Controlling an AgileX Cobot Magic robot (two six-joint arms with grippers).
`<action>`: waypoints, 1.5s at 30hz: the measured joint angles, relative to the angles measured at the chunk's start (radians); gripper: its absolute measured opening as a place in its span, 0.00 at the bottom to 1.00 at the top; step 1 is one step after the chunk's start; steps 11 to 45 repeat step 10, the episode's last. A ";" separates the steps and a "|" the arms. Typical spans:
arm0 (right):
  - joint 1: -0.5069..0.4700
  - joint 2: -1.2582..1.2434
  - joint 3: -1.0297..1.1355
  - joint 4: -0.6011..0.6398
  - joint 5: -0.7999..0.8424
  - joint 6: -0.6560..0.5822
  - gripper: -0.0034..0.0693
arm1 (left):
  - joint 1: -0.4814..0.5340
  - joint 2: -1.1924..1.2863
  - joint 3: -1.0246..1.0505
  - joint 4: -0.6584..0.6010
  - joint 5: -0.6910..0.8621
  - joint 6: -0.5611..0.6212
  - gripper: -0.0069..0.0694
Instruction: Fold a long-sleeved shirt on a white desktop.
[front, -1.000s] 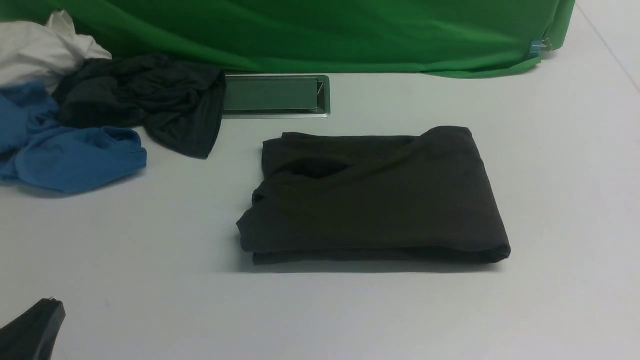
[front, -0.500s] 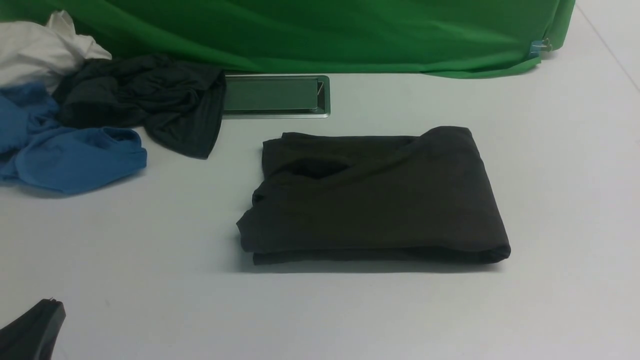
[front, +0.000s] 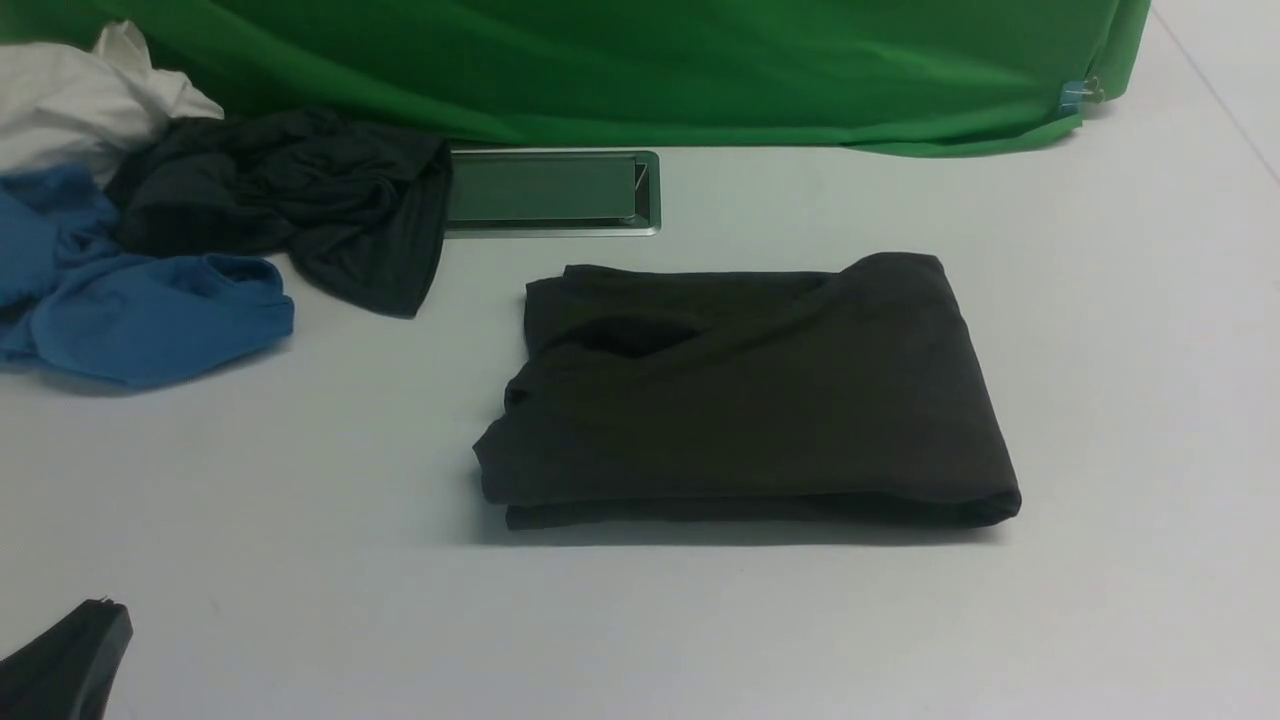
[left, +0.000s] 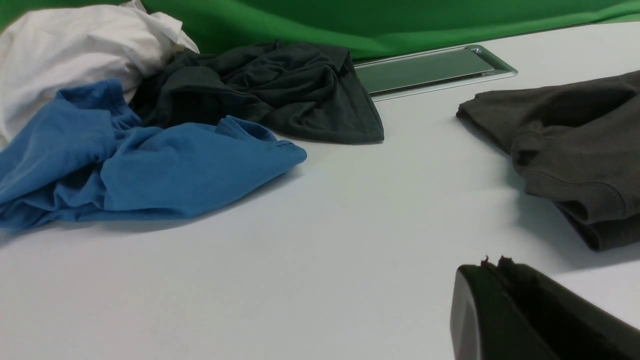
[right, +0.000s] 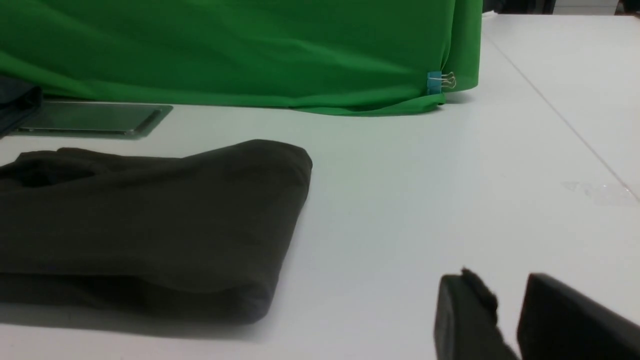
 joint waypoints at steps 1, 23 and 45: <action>0.000 0.000 0.000 0.000 0.000 0.000 0.33 | 0.000 0.000 0.000 0.000 0.000 0.000 0.11; 0.000 0.000 0.000 0.000 0.000 0.000 0.35 | 0.000 0.000 0.000 0.000 0.000 -0.002 0.11; 0.000 0.000 0.000 0.000 0.000 0.000 0.35 | 0.000 0.000 0.000 0.000 0.000 -0.002 0.11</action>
